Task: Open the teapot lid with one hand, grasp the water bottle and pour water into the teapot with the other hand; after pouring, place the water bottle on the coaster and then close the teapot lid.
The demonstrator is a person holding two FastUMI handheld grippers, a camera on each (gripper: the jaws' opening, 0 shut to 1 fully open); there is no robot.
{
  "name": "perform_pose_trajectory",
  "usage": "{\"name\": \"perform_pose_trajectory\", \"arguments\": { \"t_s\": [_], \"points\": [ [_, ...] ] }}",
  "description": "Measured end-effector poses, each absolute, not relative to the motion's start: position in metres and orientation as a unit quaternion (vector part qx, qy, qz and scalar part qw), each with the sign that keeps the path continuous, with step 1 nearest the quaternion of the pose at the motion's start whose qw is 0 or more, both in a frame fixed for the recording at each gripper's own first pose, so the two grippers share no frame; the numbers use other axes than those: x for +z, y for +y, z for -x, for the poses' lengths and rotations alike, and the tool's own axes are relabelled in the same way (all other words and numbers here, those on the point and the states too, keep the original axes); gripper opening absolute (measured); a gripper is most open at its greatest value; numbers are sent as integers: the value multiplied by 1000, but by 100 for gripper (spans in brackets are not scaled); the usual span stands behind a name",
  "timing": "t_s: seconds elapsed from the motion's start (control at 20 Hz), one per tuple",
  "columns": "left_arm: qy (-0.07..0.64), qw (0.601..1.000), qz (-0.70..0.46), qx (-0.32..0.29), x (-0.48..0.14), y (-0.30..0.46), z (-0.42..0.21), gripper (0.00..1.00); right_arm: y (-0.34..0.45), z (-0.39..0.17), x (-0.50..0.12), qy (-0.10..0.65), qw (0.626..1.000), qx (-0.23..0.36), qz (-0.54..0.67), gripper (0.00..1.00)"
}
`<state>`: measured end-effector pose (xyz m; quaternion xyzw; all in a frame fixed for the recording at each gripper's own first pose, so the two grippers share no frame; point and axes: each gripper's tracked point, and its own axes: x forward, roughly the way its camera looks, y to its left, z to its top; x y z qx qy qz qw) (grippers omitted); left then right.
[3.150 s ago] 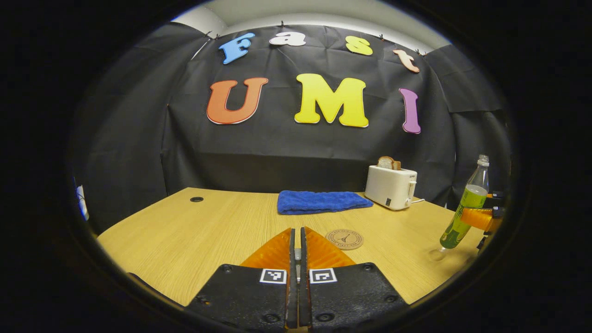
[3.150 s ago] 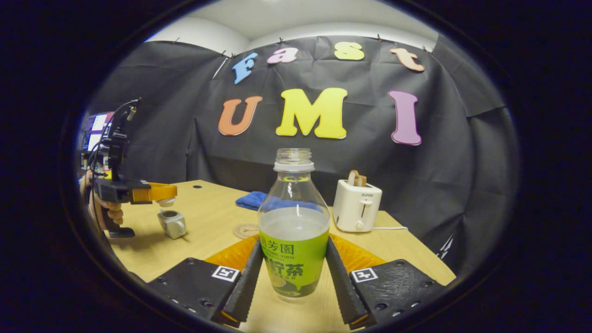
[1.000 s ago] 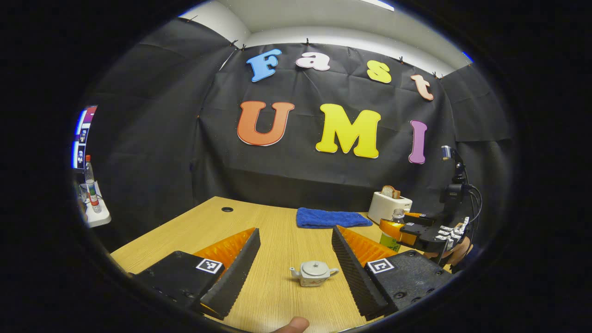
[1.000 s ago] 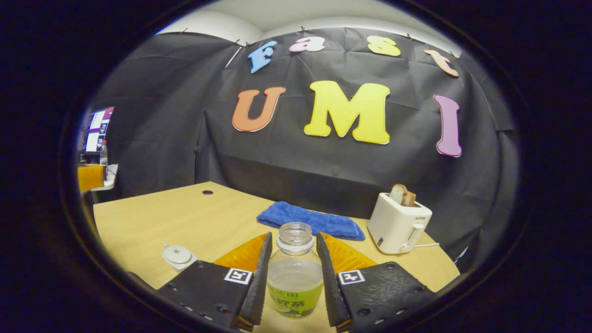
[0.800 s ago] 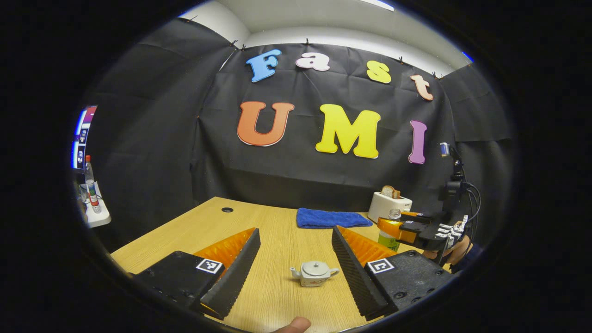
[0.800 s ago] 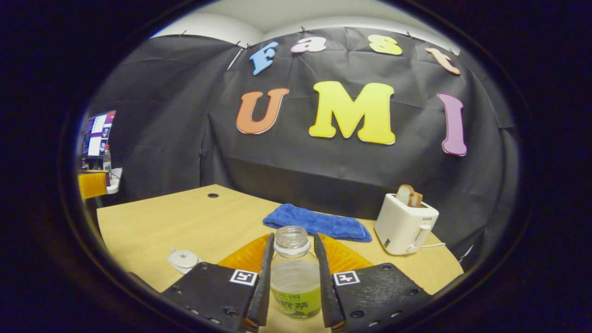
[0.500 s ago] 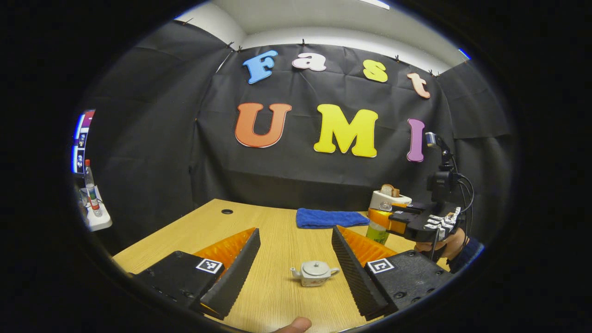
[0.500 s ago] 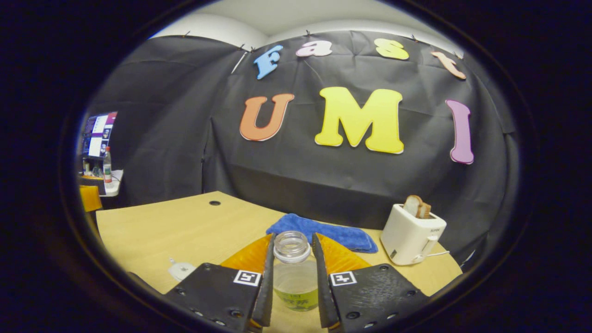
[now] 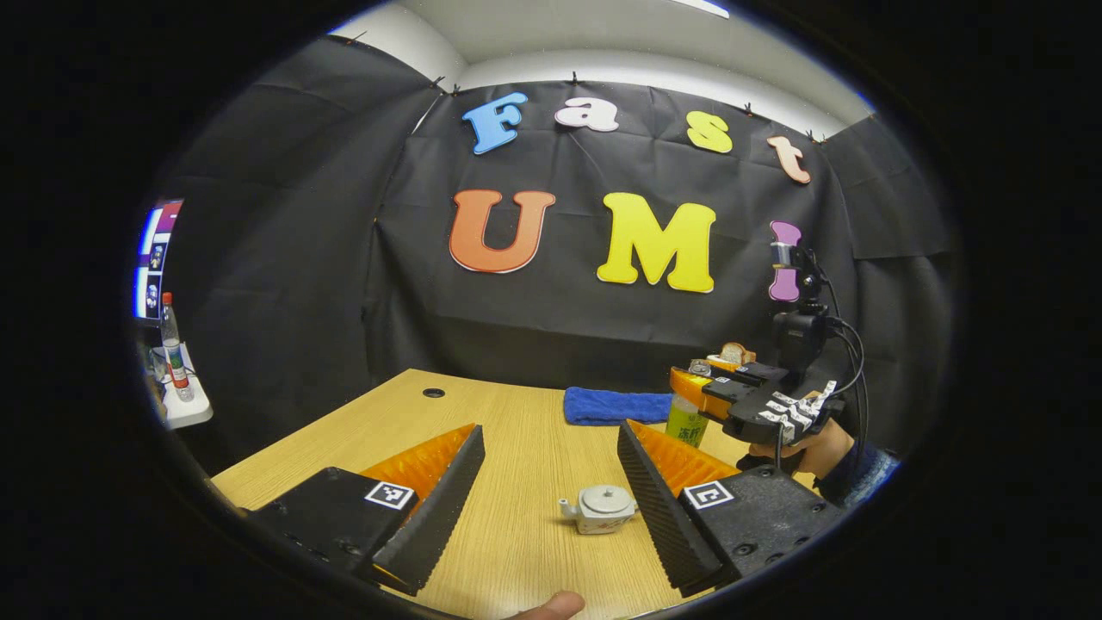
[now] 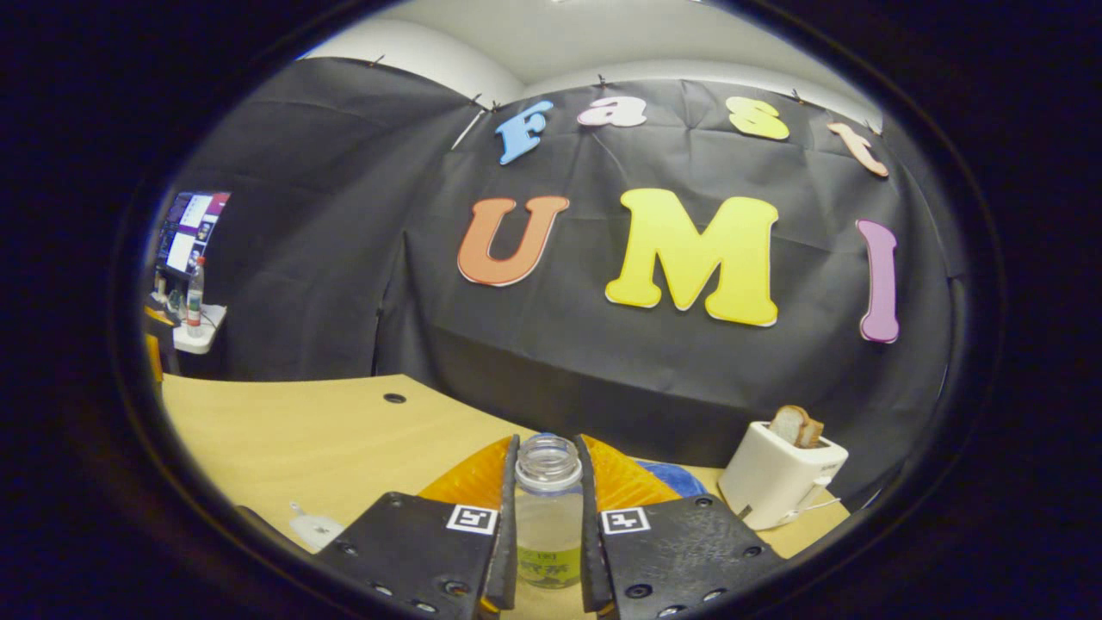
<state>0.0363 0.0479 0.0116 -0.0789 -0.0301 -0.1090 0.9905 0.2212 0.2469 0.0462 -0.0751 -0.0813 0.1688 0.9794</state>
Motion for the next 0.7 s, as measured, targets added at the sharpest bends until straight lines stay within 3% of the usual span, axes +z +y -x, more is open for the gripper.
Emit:
{"name": "perform_pose_trajectory", "arguments": {
  "t_s": [0.15,0.25,0.35,0.7],
  "points": [
    [-31,990,86,-111,11,46,-36,98,230,-239,49,-93,983,151,46,29],
    [-31,989,82,-117,10,39,-36,98,220,-255,48,-72,983,162,-51,29],
    [-34,990,71,-117,11,37,-36,98,197,-272,42,-45,983,134,-114,31],
    [-39,990,35,-129,10,19,-33,98,204,-274,37,-42,988,139,-60,30]
  ]
}}
